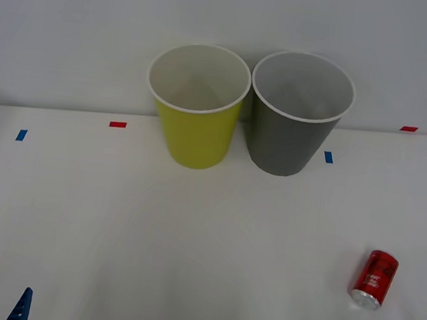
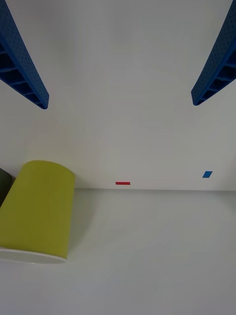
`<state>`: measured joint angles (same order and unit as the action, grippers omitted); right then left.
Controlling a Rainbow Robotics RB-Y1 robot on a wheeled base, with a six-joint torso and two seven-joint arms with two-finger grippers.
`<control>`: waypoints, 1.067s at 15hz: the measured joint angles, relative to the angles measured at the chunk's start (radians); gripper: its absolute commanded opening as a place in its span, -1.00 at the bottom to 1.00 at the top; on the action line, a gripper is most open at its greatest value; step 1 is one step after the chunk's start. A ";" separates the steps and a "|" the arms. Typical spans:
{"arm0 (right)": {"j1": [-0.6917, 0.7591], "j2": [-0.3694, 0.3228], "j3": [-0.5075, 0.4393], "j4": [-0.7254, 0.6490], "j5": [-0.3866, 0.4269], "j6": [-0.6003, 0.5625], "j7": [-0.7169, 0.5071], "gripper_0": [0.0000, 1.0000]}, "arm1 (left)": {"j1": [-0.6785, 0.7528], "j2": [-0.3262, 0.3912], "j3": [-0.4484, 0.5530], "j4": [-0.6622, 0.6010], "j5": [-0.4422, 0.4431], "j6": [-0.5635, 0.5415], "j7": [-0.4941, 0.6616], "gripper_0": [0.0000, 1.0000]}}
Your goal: Put cans in the gray bin and PET bottles in the light green bin.
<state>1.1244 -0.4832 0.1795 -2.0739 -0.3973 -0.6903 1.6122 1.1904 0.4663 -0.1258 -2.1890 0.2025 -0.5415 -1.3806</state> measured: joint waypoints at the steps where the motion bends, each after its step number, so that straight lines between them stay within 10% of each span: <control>1: 0.000 0.000 0.000 0.000 0.000 0.000 0.000 1.00 | 0.000 0.000 0.000 0.000 0.000 0.000 0.000 1.00; 16: 0.000 0.000 0.000 0.000 0.000 0.000 0.000 1.00 | 0.000 0.000 0.000 0.000 0.000 0.000 0.000 1.00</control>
<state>1.1244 -0.4832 0.1795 -2.0739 -0.3973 -0.6903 1.6122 1.1904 0.4663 -0.1258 -2.1890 0.2025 -0.5415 -1.3806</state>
